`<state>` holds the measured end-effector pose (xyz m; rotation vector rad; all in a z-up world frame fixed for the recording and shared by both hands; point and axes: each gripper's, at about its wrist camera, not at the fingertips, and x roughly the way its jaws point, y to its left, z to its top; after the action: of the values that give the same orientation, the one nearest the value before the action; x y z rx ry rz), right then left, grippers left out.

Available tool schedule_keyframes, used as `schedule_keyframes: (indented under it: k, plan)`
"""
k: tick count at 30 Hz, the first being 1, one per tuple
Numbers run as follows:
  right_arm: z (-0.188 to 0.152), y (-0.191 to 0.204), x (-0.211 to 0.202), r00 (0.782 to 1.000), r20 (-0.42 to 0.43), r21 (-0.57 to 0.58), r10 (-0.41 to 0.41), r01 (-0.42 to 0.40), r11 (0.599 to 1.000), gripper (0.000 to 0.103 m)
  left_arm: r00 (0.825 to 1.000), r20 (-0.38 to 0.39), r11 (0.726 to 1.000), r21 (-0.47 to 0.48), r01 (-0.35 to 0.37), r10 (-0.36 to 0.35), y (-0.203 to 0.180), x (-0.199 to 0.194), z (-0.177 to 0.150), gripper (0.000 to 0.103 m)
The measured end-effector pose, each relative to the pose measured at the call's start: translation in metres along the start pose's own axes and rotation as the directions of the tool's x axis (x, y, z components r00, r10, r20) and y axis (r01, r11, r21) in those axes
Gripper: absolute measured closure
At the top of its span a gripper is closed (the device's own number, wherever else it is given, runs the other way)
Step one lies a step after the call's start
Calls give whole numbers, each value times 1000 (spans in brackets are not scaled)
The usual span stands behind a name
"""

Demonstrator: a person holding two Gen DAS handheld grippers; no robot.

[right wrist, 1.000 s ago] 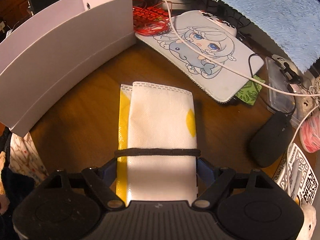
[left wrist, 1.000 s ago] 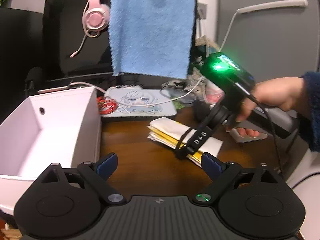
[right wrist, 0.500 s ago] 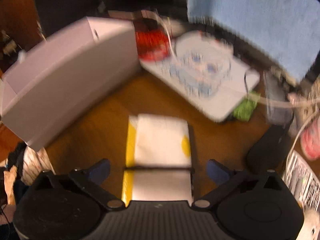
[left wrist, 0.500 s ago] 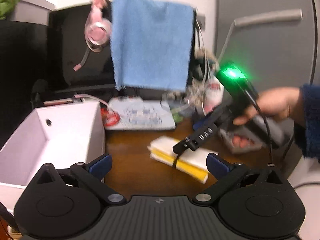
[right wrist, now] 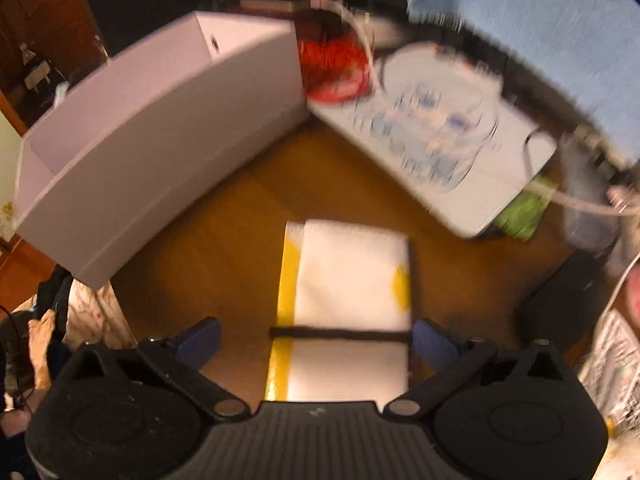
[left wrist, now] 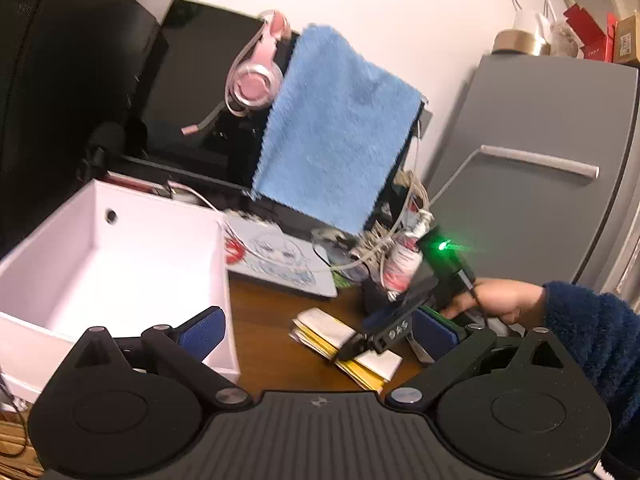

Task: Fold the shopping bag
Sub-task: 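Lift the tied strip from the desk with the right gripper, then lower the tied strip into the white box and open the right gripper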

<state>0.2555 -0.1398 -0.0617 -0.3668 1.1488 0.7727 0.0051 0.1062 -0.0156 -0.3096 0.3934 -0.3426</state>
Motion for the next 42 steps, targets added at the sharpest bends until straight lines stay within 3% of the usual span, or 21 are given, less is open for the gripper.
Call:
schedule_keyframes:
  k: [3,14,18,22,24,25,27,36,42]
  plan:
    - [6,-2,13,998,-55,9,-19,19,1000,0,1000,28,1000,1,-3,3,5,-10,1,1]
    - [9,-5,25,995,-87,-14,-39,38,999,1,998,38,999,18,-47,46,19,-23,1,1]
    - [11,-2,26,991,-110,-109,-70,58,992,1,998,51,998,39,-47,45,22,-29,1,1]
    - [11,-7,33,986,-156,-134,-54,33,990,2,997,58,997,49,-56,53,22,-30,0,1]
    - [11,-10,36,985,-172,-123,-28,6,992,5,997,57,997,44,-60,57,25,-29,0,1]
    - [11,-10,37,984,-179,-121,-19,-3,993,13,997,54,998,38,-60,57,27,-29,0,1]
    - [10,-11,38,982,-186,-127,-16,-8,992,13,997,49,998,27,-61,59,31,-28,0,1]
    - [26,2,-3,994,-101,-135,-38,25,991,21,995,68,997,-22,-73,75,58,-38,-6,1]
    - [82,47,-69,998,23,-228,-51,55,972,21,991,87,995,-34,-96,99,73,-50,-10,1]
